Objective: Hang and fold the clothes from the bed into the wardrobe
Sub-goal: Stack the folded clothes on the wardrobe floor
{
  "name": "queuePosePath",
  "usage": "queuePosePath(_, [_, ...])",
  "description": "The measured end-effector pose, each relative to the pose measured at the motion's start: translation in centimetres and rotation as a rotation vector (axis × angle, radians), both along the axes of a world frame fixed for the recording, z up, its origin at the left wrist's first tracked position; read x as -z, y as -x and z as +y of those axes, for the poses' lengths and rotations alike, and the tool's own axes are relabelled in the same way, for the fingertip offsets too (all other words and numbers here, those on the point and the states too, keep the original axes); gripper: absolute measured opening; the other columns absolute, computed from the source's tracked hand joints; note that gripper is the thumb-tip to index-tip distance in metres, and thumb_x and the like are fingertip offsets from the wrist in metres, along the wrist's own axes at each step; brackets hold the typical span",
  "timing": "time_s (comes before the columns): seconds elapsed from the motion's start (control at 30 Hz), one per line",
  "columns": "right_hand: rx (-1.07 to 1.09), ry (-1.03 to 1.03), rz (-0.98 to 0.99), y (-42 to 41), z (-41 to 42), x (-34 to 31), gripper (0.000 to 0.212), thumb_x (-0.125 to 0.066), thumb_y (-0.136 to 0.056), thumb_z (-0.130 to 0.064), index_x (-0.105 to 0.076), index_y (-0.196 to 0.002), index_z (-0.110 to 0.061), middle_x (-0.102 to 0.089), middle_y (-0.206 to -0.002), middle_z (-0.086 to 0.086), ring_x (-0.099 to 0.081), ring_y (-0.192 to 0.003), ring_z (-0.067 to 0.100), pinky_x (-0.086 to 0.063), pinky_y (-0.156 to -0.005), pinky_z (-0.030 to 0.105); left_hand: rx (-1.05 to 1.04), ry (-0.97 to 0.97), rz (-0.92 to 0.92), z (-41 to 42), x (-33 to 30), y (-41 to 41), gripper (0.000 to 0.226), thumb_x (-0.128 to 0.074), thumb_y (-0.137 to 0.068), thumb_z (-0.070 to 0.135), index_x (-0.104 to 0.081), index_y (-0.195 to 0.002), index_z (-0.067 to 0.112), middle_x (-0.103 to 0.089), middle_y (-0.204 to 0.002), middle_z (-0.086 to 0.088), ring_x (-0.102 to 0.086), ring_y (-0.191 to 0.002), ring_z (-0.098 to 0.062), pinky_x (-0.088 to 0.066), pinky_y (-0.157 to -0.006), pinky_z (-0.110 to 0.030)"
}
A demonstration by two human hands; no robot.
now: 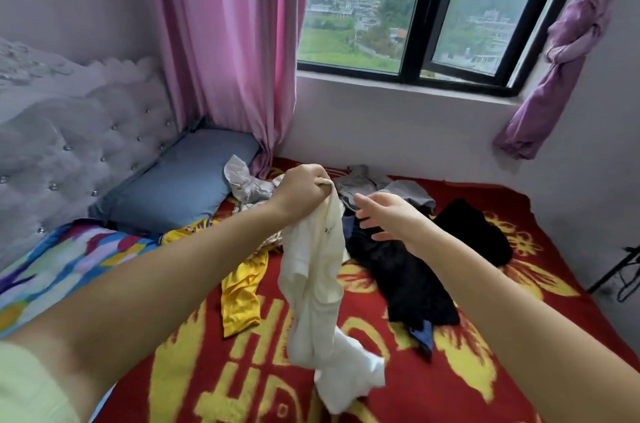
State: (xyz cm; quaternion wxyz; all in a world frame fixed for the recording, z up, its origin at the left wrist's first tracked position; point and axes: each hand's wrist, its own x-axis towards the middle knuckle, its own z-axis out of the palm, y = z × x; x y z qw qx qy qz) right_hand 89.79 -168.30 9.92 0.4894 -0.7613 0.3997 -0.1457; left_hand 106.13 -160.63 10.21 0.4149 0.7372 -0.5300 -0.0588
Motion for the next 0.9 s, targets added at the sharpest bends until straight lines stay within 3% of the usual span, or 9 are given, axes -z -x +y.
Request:
queuePosePath(0.13, [-0.101, -0.180, -0.098, -1.5, 2.8, -2.0, 0.047, -0.052, -0.093, -0.050, -0.067, -0.097, -0.006, -0.070, -0.089, 0.009, -0.071, -0.079, 0.017, -0.059, -0.075, 0.036, -0.003, -0.155, 0.381, -0.9, -2.5, 0.4, 0.023, -0.046, -0.082, -0.002, -0.067, -0.090, 0.000, -0.063, -0.086, -0.020, -0.057, -0.071, -0.023, -0.046, -0.058, -0.025])
queuePosePath(0.23, [-0.232, 0.096, -0.033, -2.4, 3.6, -2.6, 0.045, -0.057, -0.093, -0.044, -0.064, -0.113, -0.004, -0.067, -0.109, 0.014, -0.064, -0.104, 0.025, -0.052, -0.093, 0.043, 0.083, -0.195, 0.815, -0.4, -4.6, 1.1, 0.038, -0.037, -0.084, -0.010, -0.059, -0.110, 0.007, -0.058, -0.074, -0.015, -0.058, -0.050, -0.018, -0.049, -0.042, -0.020])
queuePosePath(0.33, [-0.171, 0.375, -0.060, -2.8, 2.8, -3.4, 0.022, -0.056, -0.093, -0.017, -0.064, -0.107, -0.001, -0.065, -0.093, 0.010, -0.059, -0.089, 0.024, -0.047, -0.084, 0.041, 0.201, -0.189, 0.947, 0.4, -5.4, 0.7, 0.033, -0.037, -0.088, -0.007, -0.062, -0.106, 0.004, -0.064, -0.086, -0.017, -0.066, -0.071, -0.023, -0.060, -0.065, -0.031])
queuePosePath(0.43, [-0.214, 0.426, 0.033, -2.8, 1.8, -5.2, 0.017, -0.052, -0.093, -0.015, -0.065, -0.089, -0.005, -0.056, -0.072, -0.001, -0.049, -0.071, 0.016, -0.040, -0.064, 0.029, 0.246, -0.149, 0.857, 1.3, -6.0, -0.4, 0.024, -0.044, -0.088, 0.001, -0.067, -0.091, 0.008, -0.061, -0.093, -0.013, -0.063, -0.079, -0.021, -0.059, -0.065, -0.028])
queuePosePath(0.53, [-0.251, 0.486, 0.147, -2.7, 0.5, -7.9, 0.023, -0.053, -0.092, -0.020, -0.068, -0.089, -0.003, -0.058, -0.074, 0.005, -0.050, -0.069, 0.015, -0.041, -0.065, 0.029, 0.259, -0.207, 0.330, 2.2, -6.6, -1.5, 0.013, -0.056, -0.086, 0.014, -0.067, -0.089, 0.021, -0.055, -0.086, -0.002, -0.052, -0.071, -0.012, -0.046, -0.057, -0.015])
queuePosePath(0.6, [-0.311, 0.542, 0.189, -2.2, -0.2, -10.1, 0.022, -0.059, -0.091, -0.025, -0.071, -0.089, -0.007, -0.064, -0.077, 0.012, -0.052, -0.069, 0.014, -0.043, -0.064, 0.030, 0.324, -0.250, 0.047, 2.5, -6.8, -1.9, 0.008, -0.065, -0.086, 0.028, -0.063, -0.094, 0.031, -0.046, -0.102, 0.000, -0.051, -0.085, -0.011, -0.045, -0.073, -0.014])
queuePosePath(0.67, [-0.410, 0.520, 0.164, -1.6, -0.5, -12.2, 0.025, -0.063, -0.090, -0.029, -0.072, -0.091, -0.006, -0.066, -0.080, 0.015, -0.055, -0.067, 0.013, -0.045, -0.063, 0.030, 0.444, -0.259, 0.038, 2.9, -7.0, -1.6, 0.016, -0.071, -0.084, 0.034, -0.059, -0.093, 0.040, -0.044, -0.115, 0.002, -0.053, -0.102, -0.012, -0.046, -0.088, -0.021])
queuePosePath(0.77, [-0.483, 0.359, 0.064, -0.5, -0.7, -14.5, 0.029, -0.069, -0.083, -0.037, -0.073, -0.091, -0.009, -0.070, -0.076, 0.002, -0.063, -0.064, 0.010, -0.052, -0.056, 0.024, 0.581, -0.138, 0.205, 2.7, -6.6, -0.2, 0.017, -0.074, -0.082, 0.017, -0.063, -0.087, 0.028, -0.058, -0.100, 0.013, -0.062, -0.085, 0.000, -0.049, -0.071, -0.012])
queuePosePath(0.9, [-0.433, 0.303, -0.115, 1.9, -2.3, -16.3, 0.033, -0.070, -0.071, -0.043, -0.072, -0.086, -0.013, -0.070, -0.076, 0.002, -0.065, -0.063, 0.011, -0.055, -0.056, 0.024, 0.498, -0.065, 0.397, 2.7, -5.4, -0.5, 0.008, -0.073, -0.082, 0.015, -0.067, -0.080, 0.018, -0.070, -0.070, 0.016, -0.064, -0.067, 0.005, -0.047, -0.061, -0.009])
